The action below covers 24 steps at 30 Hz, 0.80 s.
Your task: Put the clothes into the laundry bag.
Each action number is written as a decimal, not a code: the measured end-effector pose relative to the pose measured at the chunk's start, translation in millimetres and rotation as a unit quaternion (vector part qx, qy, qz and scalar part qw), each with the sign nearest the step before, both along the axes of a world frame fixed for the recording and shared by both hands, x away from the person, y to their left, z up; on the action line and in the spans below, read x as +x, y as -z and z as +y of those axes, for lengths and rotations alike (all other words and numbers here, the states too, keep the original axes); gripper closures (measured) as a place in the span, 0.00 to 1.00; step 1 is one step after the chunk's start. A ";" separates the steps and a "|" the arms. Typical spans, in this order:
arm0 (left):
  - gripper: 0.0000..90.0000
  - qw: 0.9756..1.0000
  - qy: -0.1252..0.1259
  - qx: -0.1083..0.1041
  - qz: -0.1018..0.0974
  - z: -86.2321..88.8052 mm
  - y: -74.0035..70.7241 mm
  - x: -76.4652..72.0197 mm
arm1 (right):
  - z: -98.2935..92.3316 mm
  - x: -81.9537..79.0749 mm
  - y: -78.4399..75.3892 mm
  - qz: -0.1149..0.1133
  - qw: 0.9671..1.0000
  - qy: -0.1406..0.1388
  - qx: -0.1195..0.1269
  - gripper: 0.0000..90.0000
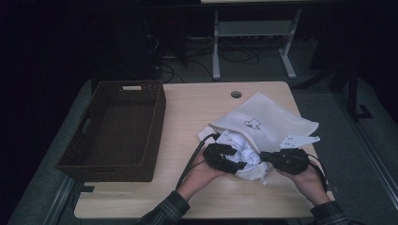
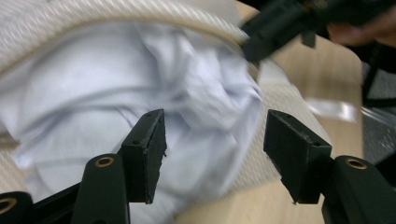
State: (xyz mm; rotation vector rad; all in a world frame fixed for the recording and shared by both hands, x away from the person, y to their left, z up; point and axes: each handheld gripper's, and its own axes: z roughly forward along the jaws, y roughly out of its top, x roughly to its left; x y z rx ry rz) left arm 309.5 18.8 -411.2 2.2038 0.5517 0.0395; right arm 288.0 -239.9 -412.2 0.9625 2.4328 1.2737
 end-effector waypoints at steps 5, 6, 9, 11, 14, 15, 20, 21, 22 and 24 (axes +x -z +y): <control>0.44 1.000 0.015 0.018 -0.008 -2.3 7.1 -9.5 | 0.4 0.7 0.4 -0.001 1.000 -0.002 -0.002 0.96; 0.43 1.000 0.015 0.022 -0.007 -4.2 9.7 -8.7 | 0.6 0.7 0.5 -0.001 1.000 -0.002 -0.002 0.96; 0.43 0.999 0.018 0.031 -0.004 -10.8 18.5 -5.2 | 1.1 0.8 0.8 0.000 1.000 -0.003 -0.003 0.96; 0.43 0.999 0.017 0.034 -0.002 -16.3 24.3 -3.7 | 1.3 0.7 1.0 0.001 1.000 -0.003 -0.004 0.96; 0.46 0.999 0.019 0.048 -0.007 -23.3 31.5 -1.9 | 2.1 1.0 1.7 0.000 1.000 -0.006 -0.007 0.96; 0.49 0.998 0.018 0.051 -0.011 -24.9 33.6 -1.5 | 2.5 0.9 1.8 0.001 1.000 -0.006 -0.007 0.96; 0.81 0.998 0.020 0.055 -0.011 -27.8 39.0 0.6 | 3.8 0.8 2.2 0.001 1.000 -0.007 -0.010 0.96; 0.89 0.998 0.021 0.051 -0.010 -28.0 38.9 0.5 | 3.9 0.8 2.2 0.001 1.000 -0.006 -0.010 0.96; 0.94 0.999 0.023 0.048 -0.011 -28.3 37.7 -0.2 | 3.9 0.9 2.1 0.001 1.000 -0.006 -0.010 0.96; 0.99 0.999 0.024 0.038 -0.016 -28.3 33.4 -0.4 | 3.3 1.0 1.7 0.000 1.000 -0.006 -0.009 0.96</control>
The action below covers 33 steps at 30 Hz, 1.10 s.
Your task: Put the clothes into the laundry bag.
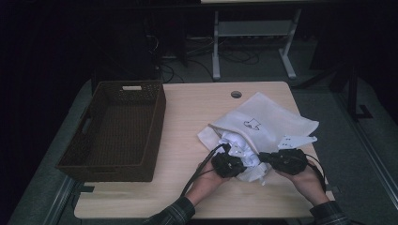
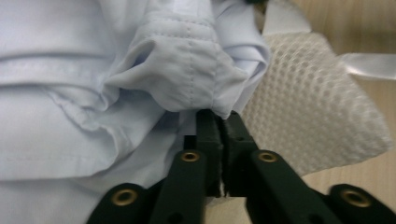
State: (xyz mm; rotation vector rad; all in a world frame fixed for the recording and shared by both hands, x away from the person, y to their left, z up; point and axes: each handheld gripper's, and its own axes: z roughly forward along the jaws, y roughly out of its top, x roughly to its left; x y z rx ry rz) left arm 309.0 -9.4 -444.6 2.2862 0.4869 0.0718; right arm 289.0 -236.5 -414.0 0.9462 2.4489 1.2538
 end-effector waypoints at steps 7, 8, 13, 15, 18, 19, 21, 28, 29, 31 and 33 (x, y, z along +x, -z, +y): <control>1.00 0.999 -0.021 -0.033 -0.011 -3.7 -16.3 8.0 | -3.1 -1.0 -3.5 -0.001 1.000 0.006 0.013 0.96; 1.00 0.999 -0.026 -0.037 -0.012 -5.4 -17.3 10.1 | -3.3 -1.1 -4.1 -0.003 1.000 0.006 0.012 0.96; 1.00 0.998 -0.050 -0.046 -0.016 -16.9 -19.9 22.0 | -3.9 -1.9 -6.2 -0.005 1.000 0.008 0.017 0.96; 1.00 0.997 -0.061 -0.050 -0.015 -21.6 -19.0 27.2 | -5.0 -1.8 -7.1 -0.005 1.000 0.011 0.019 0.96; 1.00 0.996 -0.072 -0.052 -0.017 -28.8 -15.2 34.3 | -7.1 -1.6 -7.4 -0.005 1.000 0.014 0.021 0.96; 1.00 0.996 -0.077 -0.053 -0.016 -31.0 -13.6 36.5 | -7.6 -1.5 -7.4 -0.005 1.000 0.015 0.021 0.96; 1.00 0.995 -0.082 -0.053 -0.017 -34.6 -10.5 40.1 | -8.2 -1.4 -7.5 -0.004 1.000 0.017 0.022 0.96; 1.00 0.992 -0.107 -0.070 -0.018 -42.6 -0.2 49.5 | -5.7 -2.6 -8.7 -0.009 1.000 0.012 0.021 0.96; 1.00 0.991 -0.108 -0.074 -0.019 -43.3 0.7 50.0 | -5.5 -2.7 -8.7 -0.010 1.000 0.012 0.021 0.96; 0.99 0.991 -0.108 -0.077 -0.018 -43.3 1.5 50.4 | -6.3 -2.3 -8.4 -0.009 1.000 0.014 0.020 0.96; 0.99 0.991 -0.106 -0.078 -0.016 -42.4 1.4 49.3 | -7.8 -1.5 -7.7 -0.009 1.000 0.014 0.021 0.96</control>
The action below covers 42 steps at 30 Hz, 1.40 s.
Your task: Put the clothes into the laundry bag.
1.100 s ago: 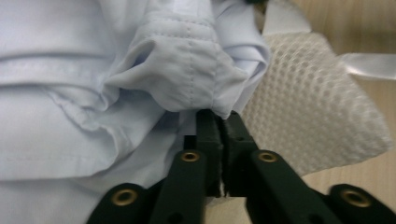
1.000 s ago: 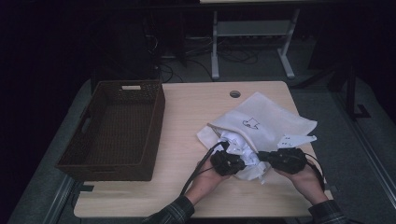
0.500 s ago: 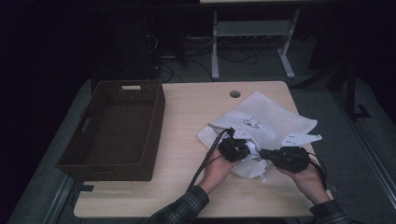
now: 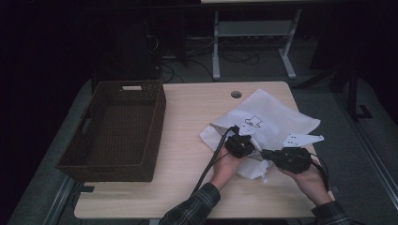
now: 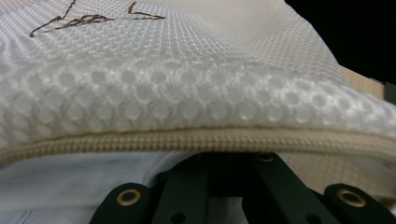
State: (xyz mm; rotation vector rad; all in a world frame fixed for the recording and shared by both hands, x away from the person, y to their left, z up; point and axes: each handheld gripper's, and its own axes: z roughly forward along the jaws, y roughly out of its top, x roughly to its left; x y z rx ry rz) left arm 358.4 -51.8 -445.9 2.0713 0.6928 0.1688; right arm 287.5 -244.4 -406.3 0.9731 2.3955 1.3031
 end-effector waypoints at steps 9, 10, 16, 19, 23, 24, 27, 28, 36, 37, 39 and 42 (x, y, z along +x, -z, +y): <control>0.69 0.999 0.029 -0.002 0.015 9.4 -4.1 -10.3 | -0.6 0.3 0.2 0.002 1.000 0.002 0.001 0.96; 0.66 0.999 0.032 0.001 0.015 11.1 -5.5 -12.2 | -0.4 0.4 0.3 0.002 1.000 0.002 0.001 0.96; 0.52 0.999 0.049 0.007 0.016 30.2 -21.0 -25.2 | 0.7 1.3 1.8 0.008 1.000 0.001 0.000 0.96; 0.50 0.999 0.051 0.008 0.010 45.5 -30.3 -30.2 | 0.4 1.4 2.1 0.009 1.000 0.002 0.001 0.96; 0.49 0.999 0.035 0.013 -0.004 72.4 -40.1 -31.7 | 0.2 2.8 4.0 0.011 1.000 0.002 -0.001 0.96; 0.48 0.999 0.028 0.018 -0.011 78.9 -40.6 -31.2 | 0.4 3.0 4.3 0.012 1.000 0.002 -0.002 0.96; 0.47 0.999 0.003 0.036 -0.018 99.3 -36.9 -24.7 | 0.8 3.1 5.2 0.013 1.000 0.001 -0.004 0.96; 0.47 0.999 0.003 0.036 -0.018 99.3 -36.9 -24.7 | 1.0 3.3 5.7 0.013 1.000 0.001 -0.005 0.96; 0.40 0.996 -0.058 0.072 0.018 139.7 -13.4 15.0 | 3.7 4.5 7.9 0.014 1.000 -0.001 -0.013 0.96; 0.39 0.995 -0.062 0.076 0.018 141.1 -11.9 19.2 | 3.7 4.6 8.0 0.013 1.000 -0.002 -0.013 0.96; 0.36 0.994 -0.070 0.082 0.019 143.1 -10.0 27.5 | 3.4 4.7 8.3 0.014 1.000 -0.001 -0.014 0.95; 0.33 0.993 -0.077 0.086 0.020 143.9 -9.0 35.4 | 2.8 4.8 8.7 0.015 1.000 -0.002 -0.015 0.95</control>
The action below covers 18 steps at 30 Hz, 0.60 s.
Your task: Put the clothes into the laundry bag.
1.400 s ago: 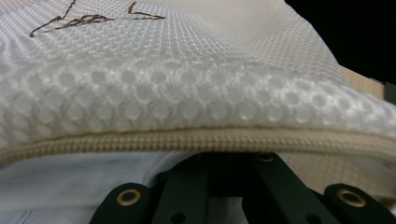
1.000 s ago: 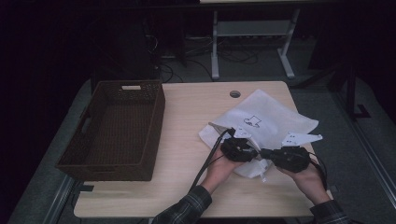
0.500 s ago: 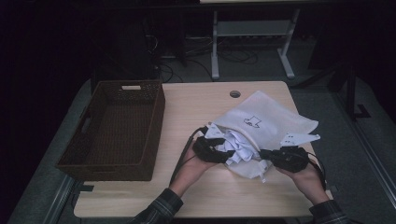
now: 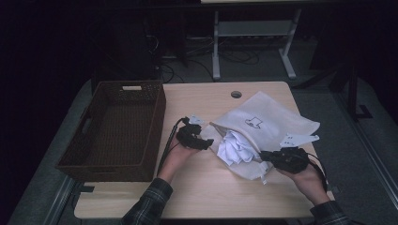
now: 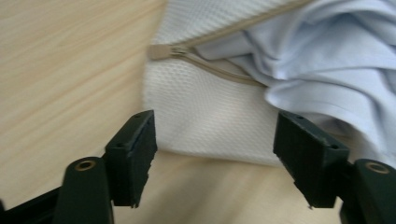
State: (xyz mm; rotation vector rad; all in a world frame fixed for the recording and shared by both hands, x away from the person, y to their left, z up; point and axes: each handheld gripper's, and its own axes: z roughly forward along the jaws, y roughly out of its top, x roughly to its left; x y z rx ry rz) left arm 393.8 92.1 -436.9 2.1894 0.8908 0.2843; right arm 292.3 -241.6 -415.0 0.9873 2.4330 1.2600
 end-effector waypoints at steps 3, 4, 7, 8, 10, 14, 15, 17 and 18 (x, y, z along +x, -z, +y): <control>0.31 1.000 -0.008 0.007 0.000 -0.5 2.9 11.7 | -0.2 0.1 0.3 0.000 1.000 0.000 0.001 0.95; 0.30 1.000 -0.012 0.008 0.002 -0.4 5.7 19.0 | -0.5 0.0 1.4 0.001 1.000 0.000 0.001 0.95; 0.30 1.000 -0.013 0.003 0.010 -0.5 12.2 27.1 | -1.0 0.0 2.5 0.004 1.000 0.000 0.001 0.95; 0.30 1.000 -0.012 0.005 0.015 -1.0 14.4 29.1 | -1.0 0.0 2.7 0.004 1.000 0.000 0.001 0.95; 0.31 1.000 -0.010 0.008 0.018 -1.6 16.6 30.8 | -1.1 0.0 2.8 0.004 1.000 0.000 0.001 0.95; 0.38 1.000 -0.003 0.000 0.027 -2.5 22.9 34.6 | -1.5 -0.1 3.5 0.004 1.000 -0.001 0.000 0.95; 0.41 1.000 0.006 0.007 0.029 -3.2 24.4 34.5 | -1.6 0.0 3.5 0.004 1.000 0.000 0.001 0.95; 0.45 0.999 0.012 0.007 0.032 -3.0 24.8 34.2 | -1.7 0.2 3.5 0.004 1.000 0.000 0.000 0.95; 0.47 0.999 0.013 0.007 0.033 -3.0 25.0 34.1 | -1.6 0.3 3.6 0.005 1.000 0.000 0.001 0.95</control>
